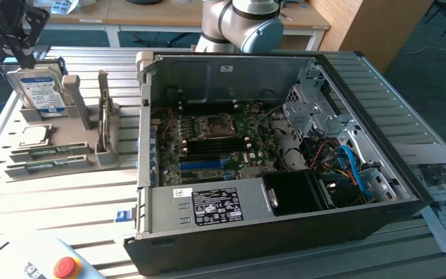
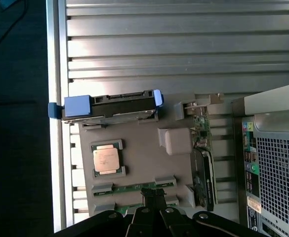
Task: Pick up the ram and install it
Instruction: 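Pick up the ram and move it above insertion slot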
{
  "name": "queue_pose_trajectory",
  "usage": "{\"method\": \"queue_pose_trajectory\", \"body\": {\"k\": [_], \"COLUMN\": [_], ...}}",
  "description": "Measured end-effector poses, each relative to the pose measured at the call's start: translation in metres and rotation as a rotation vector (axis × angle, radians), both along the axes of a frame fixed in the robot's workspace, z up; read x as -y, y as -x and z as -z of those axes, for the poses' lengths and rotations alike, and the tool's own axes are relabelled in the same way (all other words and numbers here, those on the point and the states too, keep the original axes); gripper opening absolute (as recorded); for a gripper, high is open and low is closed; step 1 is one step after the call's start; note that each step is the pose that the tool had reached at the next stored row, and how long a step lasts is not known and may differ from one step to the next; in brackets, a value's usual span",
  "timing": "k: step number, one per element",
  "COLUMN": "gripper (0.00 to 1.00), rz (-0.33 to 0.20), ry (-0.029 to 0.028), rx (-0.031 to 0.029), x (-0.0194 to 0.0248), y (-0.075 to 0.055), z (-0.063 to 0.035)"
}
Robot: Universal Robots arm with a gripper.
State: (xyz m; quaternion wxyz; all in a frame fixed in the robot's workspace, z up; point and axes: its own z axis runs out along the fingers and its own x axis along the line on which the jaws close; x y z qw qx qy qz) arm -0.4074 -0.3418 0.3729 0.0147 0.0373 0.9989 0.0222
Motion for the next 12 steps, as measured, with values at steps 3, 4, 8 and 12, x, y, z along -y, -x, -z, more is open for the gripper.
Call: {"method": "queue_pose_trajectory", "body": {"k": [3,4,8,12], "gripper": [0.1,0.1,0.1,0.1], "rz": [0.0,0.0,0.0,0.0], "ry": [0.0,0.0,0.0,0.0], "rx": [0.0009,0.0011,0.0024,0.0024], "x": [0.0,0.0,0.0,0.0], "y": [0.0,0.0,0.0,0.0], "z": [0.0022,0.0029,0.006,0.0061]}}
